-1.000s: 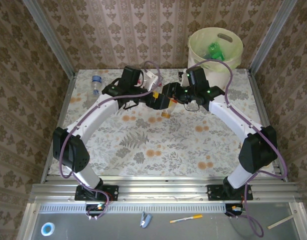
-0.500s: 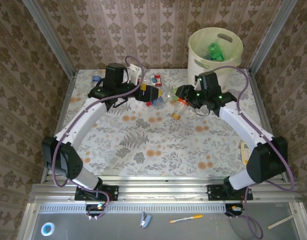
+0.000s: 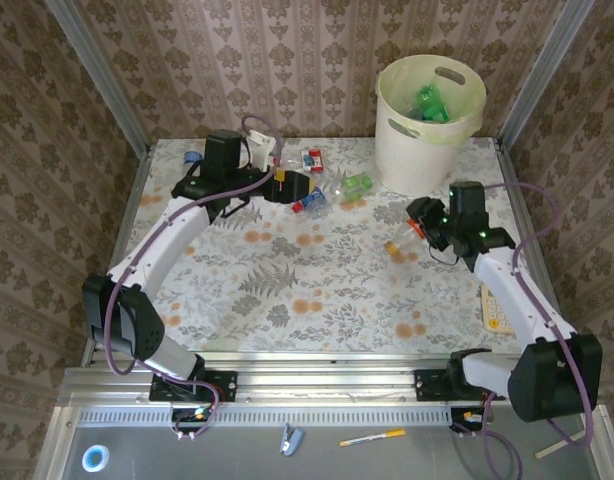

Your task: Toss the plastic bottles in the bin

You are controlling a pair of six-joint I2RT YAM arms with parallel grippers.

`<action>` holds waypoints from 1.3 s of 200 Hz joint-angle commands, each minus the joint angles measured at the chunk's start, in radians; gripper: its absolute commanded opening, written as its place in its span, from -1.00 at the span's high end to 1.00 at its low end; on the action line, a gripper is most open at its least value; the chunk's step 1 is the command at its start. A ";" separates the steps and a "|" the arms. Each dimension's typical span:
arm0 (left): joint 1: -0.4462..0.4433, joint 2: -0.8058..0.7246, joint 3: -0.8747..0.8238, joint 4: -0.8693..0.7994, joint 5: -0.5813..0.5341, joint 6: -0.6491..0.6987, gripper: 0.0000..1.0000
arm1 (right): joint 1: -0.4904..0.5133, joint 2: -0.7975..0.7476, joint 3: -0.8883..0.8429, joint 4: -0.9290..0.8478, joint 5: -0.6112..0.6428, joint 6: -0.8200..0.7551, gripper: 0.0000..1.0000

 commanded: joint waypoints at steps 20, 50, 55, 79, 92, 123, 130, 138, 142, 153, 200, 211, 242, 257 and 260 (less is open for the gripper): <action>0.015 -0.043 -0.022 0.007 -0.010 -0.004 -1.00 | -0.063 -0.065 -0.105 0.016 0.049 0.069 0.99; 0.023 -0.044 -0.028 0.001 -0.015 -0.003 -1.00 | -0.091 -0.080 -0.160 0.038 0.050 0.090 1.00; 0.024 -0.045 -0.030 -0.001 -0.016 -0.003 -1.00 | -0.094 -0.082 -0.166 0.040 0.052 0.092 1.00; 0.030 -0.049 -0.038 -0.008 -0.020 -0.001 -1.00 | -0.106 -0.078 -0.172 0.050 0.056 0.100 1.00; 0.033 -0.051 -0.044 -0.009 -0.020 -0.002 -1.00 | -0.110 -0.068 -0.163 0.069 0.055 0.102 1.00; 0.042 -0.057 -0.054 -0.016 -0.051 -0.002 -0.99 | -0.124 0.002 -0.047 0.091 0.043 0.092 1.00; 0.044 -0.059 -0.057 -0.016 -0.056 -0.003 -1.00 | -0.131 0.030 0.005 0.106 0.036 0.093 1.00; 0.047 -0.061 -0.061 -0.016 -0.058 -0.003 -1.00 | -0.144 0.073 0.081 0.129 0.023 0.101 1.00; 0.050 -0.062 -0.062 -0.017 -0.058 -0.003 -0.99 | -0.151 0.098 0.128 0.144 0.016 0.110 1.00; 0.054 -0.064 -0.066 -0.018 -0.060 -0.006 -1.00 | -0.169 0.186 0.293 0.191 -0.004 0.129 1.00; 0.075 -0.086 -0.111 -0.033 -0.070 -0.042 -1.00 | -0.178 0.681 1.157 0.064 0.003 0.259 -0.58; 0.084 -0.110 -0.154 -0.013 -0.072 -0.062 -1.00 | -0.168 0.733 1.183 0.132 -0.040 0.286 -0.69; 0.104 -0.154 -0.201 -0.066 -0.096 -0.056 -1.00 | -0.153 0.714 1.105 0.144 -0.008 0.278 -1.00; 0.128 -0.158 -0.222 -0.086 -0.108 -0.056 -1.00 | -0.152 0.671 1.048 0.144 0.014 0.245 -1.00; 0.135 -0.156 -0.227 -0.088 -0.105 -0.058 -1.00 | -0.153 0.660 1.028 0.154 0.017 0.242 -1.00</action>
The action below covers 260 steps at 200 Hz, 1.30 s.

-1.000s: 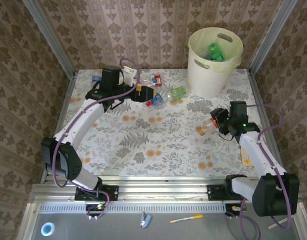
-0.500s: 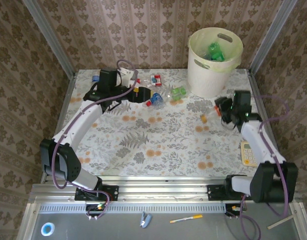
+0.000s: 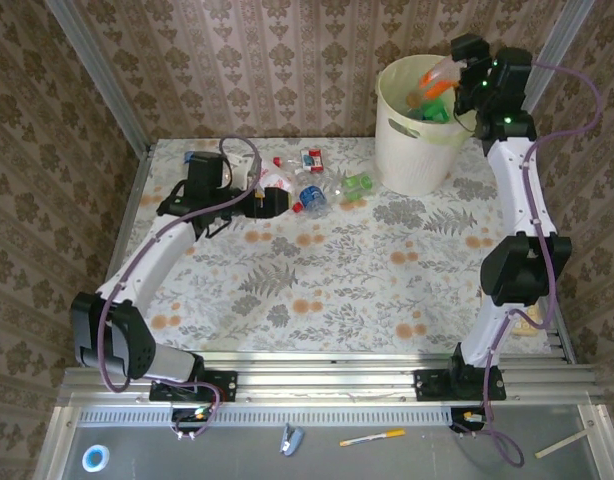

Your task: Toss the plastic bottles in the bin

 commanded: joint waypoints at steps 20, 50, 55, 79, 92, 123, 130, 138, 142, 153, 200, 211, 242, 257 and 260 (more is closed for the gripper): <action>0.076 -0.020 -0.027 -0.089 -0.067 -0.022 -1.00 | -0.001 -0.115 -0.167 0.010 0.054 -0.017 -1.00; 0.135 -0.033 -0.027 -0.115 -0.108 -0.026 -1.00 | 0.005 -0.187 -0.235 0.012 -0.023 -0.041 -1.00; 0.145 -0.032 -0.025 -0.121 -0.112 -0.026 -1.00 | 0.007 -0.198 -0.247 0.011 -0.036 -0.043 -1.00; 0.201 -0.024 -0.008 -0.171 -0.183 -0.026 -1.00 | 0.022 -0.257 -0.327 0.043 -0.088 -0.057 -1.00; 0.240 -0.012 0.009 -0.223 -0.233 -0.028 -1.00 | 0.031 -0.285 -0.362 0.059 -0.117 -0.070 -1.00; 0.330 0.015 0.040 -0.300 -0.337 -0.029 -0.99 | 0.064 -0.338 -0.419 0.034 -0.164 -0.125 -1.00; 0.345 0.027 0.052 -0.313 -0.358 -0.019 -1.00 | 0.072 -0.347 -0.433 0.025 -0.171 -0.138 -1.00; 0.360 0.046 0.068 -0.334 -0.389 -0.005 -1.00 | 0.082 -0.358 -0.447 0.014 -0.178 -0.152 -1.00; 0.368 0.057 0.078 -0.343 -0.404 0.003 -1.00 | 0.087 -0.363 -0.454 0.010 -0.181 -0.159 -1.00; 0.384 0.091 0.104 -0.368 -0.441 0.038 -0.98 | 0.101 -0.378 -0.475 0.002 -0.191 -0.172 -1.00; 0.439 0.249 0.210 -0.423 -0.524 0.153 -0.90 | 0.146 -0.420 -0.539 -0.072 -0.248 -0.257 -1.00; 0.453 0.294 0.231 -0.433 -0.507 0.172 -0.84 | 0.154 -0.432 -0.551 -0.100 -0.252 -0.278 -1.00; 0.465 0.403 0.279 -0.445 -0.508 0.242 -0.77 | 0.174 -0.486 -0.616 -0.097 -0.267 -0.285 -1.00; 0.473 0.447 0.297 -0.436 -0.509 0.251 -0.74 | 0.183 -0.522 -0.641 -0.095 -0.270 -0.285 -1.00; 0.475 0.456 0.301 -0.435 -0.509 0.253 -0.74 | 0.184 -0.526 -0.646 -0.095 -0.269 -0.283 -1.00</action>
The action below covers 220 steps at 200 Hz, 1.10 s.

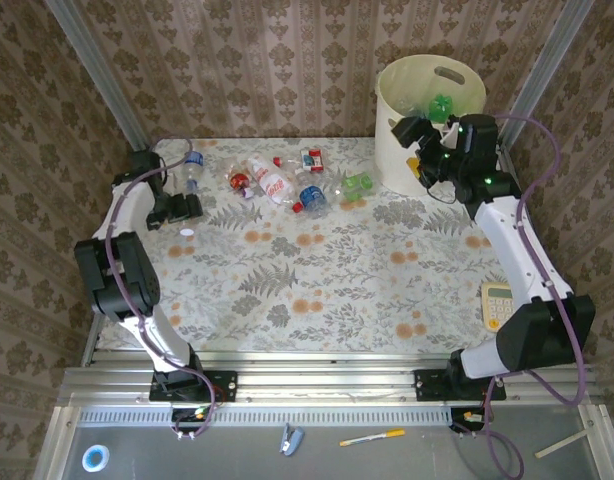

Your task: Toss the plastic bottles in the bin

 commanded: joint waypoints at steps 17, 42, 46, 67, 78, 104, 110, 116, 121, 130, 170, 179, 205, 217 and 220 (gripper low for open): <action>0.014 0.086 0.064 -0.010 -0.008 0.071 -0.69 | 0.019 -0.093 -0.059 -0.011 -0.028 -0.022 -1.00; 0.014 0.141 0.096 0.004 -0.015 0.074 -0.65 | 0.025 -0.109 -0.079 -0.008 -0.025 -0.015 -1.00; 0.014 0.149 0.101 0.004 -0.020 0.075 -0.64 | 0.025 -0.109 -0.079 -0.008 -0.026 -0.014 -1.00; 0.015 0.177 0.111 0.017 -0.035 0.078 -0.59 | 0.029 -0.112 -0.077 -0.010 -0.028 -0.015 -1.00; 0.015 0.189 0.114 0.021 -0.029 0.081 -0.53 | 0.029 -0.112 -0.074 -0.014 -0.025 -0.015 -1.00; 0.011 0.211 0.113 0.031 -0.042 0.088 -0.48 | 0.030 -0.113 -0.077 -0.016 -0.022 -0.015 -1.00; 0.012 0.216 0.112 0.035 -0.044 0.088 -0.48 | 0.031 -0.113 -0.076 -0.016 -0.021 -0.014 -1.00; 0.011 0.219 0.111 0.037 -0.046 0.088 -0.47 | 0.032 -0.114 -0.077 -0.014 -0.021 -0.012 -1.00; 0.012 0.222 0.112 0.039 -0.046 0.087 -0.45 | 0.033 -0.114 -0.079 -0.014 -0.021 -0.012 -1.00; 0.011 0.226 0.111 0.046 -0.036 0.088 -0.44 | 0.034 -0.115 -0.080 -0.013 -0.019 -0.011 -1.00; 0.012 0.247 0.116 0.060 -0.010 0.093 -0.12 | 0.037 -0.124 -0.088 -0.013 -0.010 -0.009 -1.00; 0.012 0.250 0.120 0.058 -0.003 0.095 -0.04 | 0.037 -0.126 -0.090 -0.014 -0.008 -0.008 -1.00; 0.010 0.260 0.118 0.052 0.007 0.102 0.11 | 0.036 -0.133 -0.094 -0.021 0.001 -0.015 -1.00; 0.009 0.263 0.118 0.046 0.011 0.106 0.22 | 0.036 -0.134 -0.097 -0.018 0.001 -0.013 -1.00; 0.009 0.263 0.115 0.046 0.013 0.107 0.24 | 0.036 -0.134 -0.097 -0.016 -0.001 -0.013 -1.00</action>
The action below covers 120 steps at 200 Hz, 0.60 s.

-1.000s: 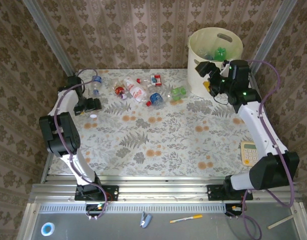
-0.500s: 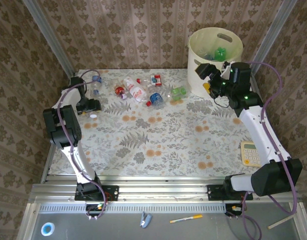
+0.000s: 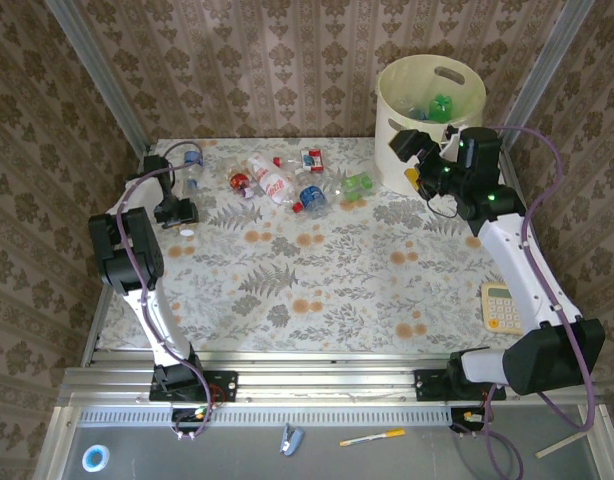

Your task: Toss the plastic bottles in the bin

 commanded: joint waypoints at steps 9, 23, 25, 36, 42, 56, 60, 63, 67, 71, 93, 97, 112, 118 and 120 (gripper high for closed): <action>0.003 0.025 0.017 -0.016 0.025 0.025 0.32 | 0.006 -0.028 -0.013 -0.007 0.004 -0.008 -1.00; 0.004 0.020 0.016 -0.019 0.026 0.029 0.46 | 0.006 -0.028 -0.015 -0.007 0.006 -0.010 -1.00; 0.004 0.020 0.016 -0.020 0.026 0.028 0.48 | 0.006 -0.028 -0.015 -0.006 0.007 -0.011 -1.00; 0.004 0.015 0.014 -0.021 0.035 0.030 0.60 | 0.006 -0.029 -0.019 -0.005 0.009 -0.009 -1.00; 0.003 0.012 0.013 -0.020 0.040 0.032 0.63 | 0.006 -0.026 -0.021 -0.003 0.008 -0.007 -1.00; 0.002 0.003 0.010 -0.021 0.051 0.032 0.68 | 0.006 -0.024 -0.021 0.000 0.006 -0.007 -1.00; 0.003 0.001 0.009 -0.021 0.055 0.031 0.69 | 0.006 -0.024 -0.022 0.001 0.006 -0.007 -1.00; 0.003 -0.001 0.006 -0.021 0.058 0.031 0.69 | 0.006 -0.023 -0.022 0.001 0.009 -0.006 -1.00; 0.002 -0.005 0.005 -0.019 0.061 0.029 0.71 | 0.006 -0.024 -0.023 0.001 0.009 -0.007 -1.00; 0.000 -0.010 0.002 -0.019 0.064 0.031 0.72 | 0.006 -0.022 -0.023 0.002 0.009 -0.006 -1.00; -0.010 -0.043 -0.019 -0.010 0.077 0.036 0.75 | 0.006 -0.020 -0.024 0.001 0.010 -0.010 -1.00; -0.013 -0.049 -0.024 -0.007 0.080 0.037 0.75 | 0.006 -0.020 -0.025 0.001 0.010 -0.010 -1.00; -0.022 -0.072 -0.041 -0.001 0.091 0.040 0.79 | 0.004 -0.020 -0.030 0.000 0.012 -0.012 -1.00; -0.025 -0.080 -0.048 0.002 0.096 0.038 0.80 | 0.004 -0.020 -0.032 0.000 0.012 -0.011 -1.00; -0.025 -0.083 -0.050 0.002 0.098 0.038 0.80 | 0.005 -0.020 -0.033 0.001 0.013 -0.011 -1.00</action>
